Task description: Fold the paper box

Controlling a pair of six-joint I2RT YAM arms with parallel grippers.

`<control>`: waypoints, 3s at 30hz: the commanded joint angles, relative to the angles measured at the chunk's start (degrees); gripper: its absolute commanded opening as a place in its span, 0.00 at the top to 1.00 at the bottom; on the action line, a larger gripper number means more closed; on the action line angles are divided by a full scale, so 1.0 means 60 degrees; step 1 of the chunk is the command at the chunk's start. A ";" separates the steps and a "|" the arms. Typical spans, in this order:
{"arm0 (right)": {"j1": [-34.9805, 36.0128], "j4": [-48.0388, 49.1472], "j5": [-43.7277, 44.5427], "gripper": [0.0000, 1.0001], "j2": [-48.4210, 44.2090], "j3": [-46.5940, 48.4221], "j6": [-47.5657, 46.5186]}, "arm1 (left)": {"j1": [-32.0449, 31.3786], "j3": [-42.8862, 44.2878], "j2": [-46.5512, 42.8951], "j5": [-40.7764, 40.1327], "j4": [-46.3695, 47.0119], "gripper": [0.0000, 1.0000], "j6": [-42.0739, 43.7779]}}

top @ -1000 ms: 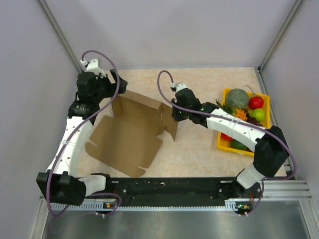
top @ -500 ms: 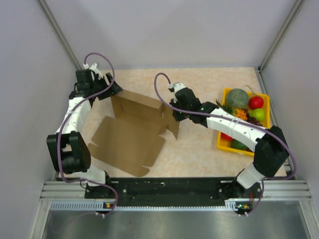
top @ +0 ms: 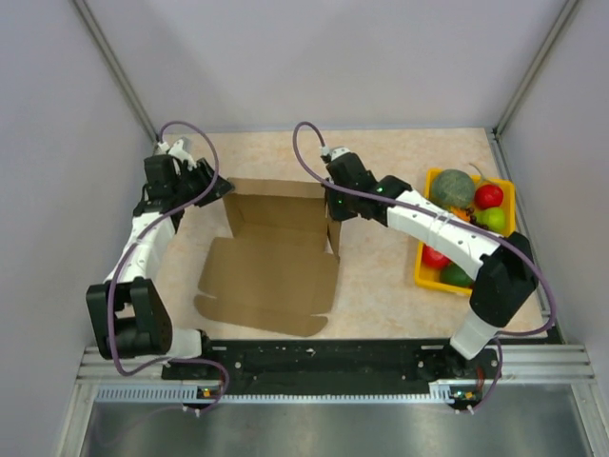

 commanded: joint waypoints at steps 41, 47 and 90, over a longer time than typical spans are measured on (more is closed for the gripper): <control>-0.0907 0.6452 -0.5617 0.30 -0.3745 -0.6029 -0.4767 | -0.0890 -0.3482 -0.2864 0.1068 0.2009 0.56 -0.0967; -0.1362 0.7035 -0.6500 0.30 -0.3570 -0.6366 -0.5313 | -0.0890 -0.3452 -0.2893 0.1024 0.2009 0.56 -0.0923; -0.0130 1.2396 -0.0167 0.67 -0.1621 -0.7581 -0.3967 | -0.1022 -0.3628 -0.3010 0.1214 0.2214 0.57 -0.1245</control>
